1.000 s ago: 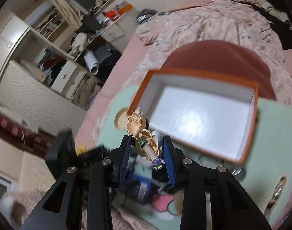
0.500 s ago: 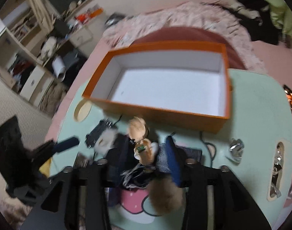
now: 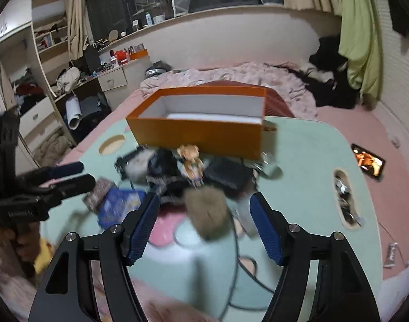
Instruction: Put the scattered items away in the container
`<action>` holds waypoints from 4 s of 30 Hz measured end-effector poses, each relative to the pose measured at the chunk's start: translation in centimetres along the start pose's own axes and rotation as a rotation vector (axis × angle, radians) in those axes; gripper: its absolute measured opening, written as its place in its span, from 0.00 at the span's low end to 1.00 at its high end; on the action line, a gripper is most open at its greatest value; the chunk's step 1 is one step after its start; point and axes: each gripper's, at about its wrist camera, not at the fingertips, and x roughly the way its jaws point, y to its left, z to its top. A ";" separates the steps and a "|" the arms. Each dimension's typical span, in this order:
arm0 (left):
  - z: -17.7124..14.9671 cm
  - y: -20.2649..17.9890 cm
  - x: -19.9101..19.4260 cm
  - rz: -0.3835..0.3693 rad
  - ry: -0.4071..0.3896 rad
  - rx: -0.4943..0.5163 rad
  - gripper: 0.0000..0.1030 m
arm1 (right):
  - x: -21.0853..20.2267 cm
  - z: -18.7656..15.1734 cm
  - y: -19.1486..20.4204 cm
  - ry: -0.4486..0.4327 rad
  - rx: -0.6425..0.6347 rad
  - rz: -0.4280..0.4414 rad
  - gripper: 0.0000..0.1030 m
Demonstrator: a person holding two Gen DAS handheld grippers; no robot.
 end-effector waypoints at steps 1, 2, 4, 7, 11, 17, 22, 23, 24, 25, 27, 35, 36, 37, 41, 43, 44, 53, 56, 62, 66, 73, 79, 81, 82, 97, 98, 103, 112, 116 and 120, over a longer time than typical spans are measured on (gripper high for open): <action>-0.7 -0.3 -0.3 0.001 -0.003 0.007 0.81 | -0.3 -0.8 0.0 -0.003 -0.007 -0.010 0.69; -1.5 -0.7 -0.5 0.004 -0.008 0.014 0.82 | -0.5 -1.4 0.0 -0.008 -0.016 -0.020 0.69; -2.6 -1.0 -0.4 0.012 -0.007 0.026 0.86 | -0.8 -2.6 -0.1 -0.027 -0.035 -0.049 0.69; -3.6 -0.8 0.7 0.058 0.036 0.024 0.86 | -0.6 -3.7 -0.3 -0.028 -0.040 -0.073 0.73; -3.9 0.4 1.6 0.078 0.077 -0.024 0.89 | 0.7 -4.3 -0.7 0.015 -0.026 -0.075 0.73; -4.4 -0.4 2.9 0.182 0.117 0.060 1.00 | 3.3 -4.9 -0.7 0.104 -0.063 -0.152 1.00; -4.5 -0.2 2.8 0.167 0.105 0.055 1.00 | 3.3 -5.0 -1.1 0.096 -0.077 -0.132 1.00; -4.5 -0.1 2.7 0.168 0.103 0.053 1.00 | 3.2 -5.0 -1.1 0.091 -0.082 -0.128 1.00; -4.5 -0.1 2.6 0.170 0.101 0.051 1.00 | 3.2 -5.0 -1.0 0.088 -0.088 -0.124 1.00; -4.5 -0.1 2.6 0.172 0.100 0.050 1.00 | 3.1 -5.0 -1.0 0.083 -0.093 -0.118 1.00; -4.5 -0.1 2.5 0.173 0.098 0.050 1.00 | 3.1 -5.0 -1.0 0.081 -0.097 -0.112 1.00; -4.5 -0.2 2.6 0.174 0.096 0.049 1.00 | 3.5 -5.1 -1.1 0.054 -0.123 -0.079 1.00; -4.5 -0.2 2.6 0.173 0.095 0.049 1.00 | 3.5 -5.1 -1.1 0.048 -0.128 -0.074 1.00; -4.5 -0.2 2.6 0.174 0.095 0.048 1.00 | 3.5 -5.1 -1.2 0.042 -0.132 -0.069 1.00; -4.5 -0.1 2.6 0.171 0.095 0.050 1.00 | 3.5 -5.2 -1.2 0.023 -0.143 -0.058 1.00; -4.5 -0.2 2.6 0.171 0.097 0.050 1.00 | 3.5 -5.2 -1.1 0.023 -0.144 -0.057 1.00; -4.5 -0.3 2.6 0.173 0.097 0.050 1.00 | 3.5 -5.2 -1.1 0.023 -0.144 -0.058 1.00; -2.3 0.1 1.9 0.134 0.184 0.010 1.00 | 3.5 -3.2 -0.9 0.172 -0.110 -0.045 1.00; 1.6 0.8 0.3 0.126 0.137 0.010 1.00 | 1.8 -0.1 -0.6 0.146 -0.112 -0.071 1.00; 9.7 4.2 2.3 0.121 0.155 -0.057 1.00 | 1.9 7.7 -0.2 0.124 -0.136 -0.095 1.00; 12.8 6.6 4.8 0.120 0.134 -0.112 1.00 | 4.3 11.0 -0.2 0.100 -0.167 -0.129 1.00; 14.2 7.7 9.3 0.083 0.218 -0.123 1.00 | 9.7 12.6 -1.9 0.258 -0.123 -0.025 1.00; 14.4 7.6 10.4 0.076 0.237 -0.092 1.00 | 12.0 12.7 -3.2 0.331 -0.055 -0.016 1.00; 14.5 7.6 10.4 0.067 0.232 -0.088 1.00 | 12.3 12.8 -3.6 0.333 -0.042 -0.014 1.00; 14.4 7.6 10.3 0.065 0.228 -0.089 1.00 | 12.3 12.8 -3.8 0.329 -0.036 -0.014 1.00; 8.7 5.3 3.2 0.125 0.095 -0.118 1.00 | 3.7 6.9 -1.5 0.064 -0.043 -0.021 1.00; 7.6 4.9 2.4 0.118 0.085 -0.126 1.00 | 2.8 5.9 -1.1 0.042 -0.063 -0.020 1.00; 3.2 2.6 0.0 0.023 0.068 -0.135 1.00 | -0.5 0.9 0.1 -0.036 -0.123 -0.011 1.00; -3.0 0.0 0.6 0.125 0.105 -0.058 1.00 | 0.7 -4.7 -1.2 0.002 -0.097 -0.119 1.00; -3.8 0.0 2.1 0.198 0.122 -0.030 1.00 | 2.1 -5.5 -2.2 0.078 -0.045 -0.117 1.00; -4.0 0.1 2.7 0.233 0.118 0.004 1.00 | 2.4 -5.7 -2.1 0.064 -0.066 -0.141 1.00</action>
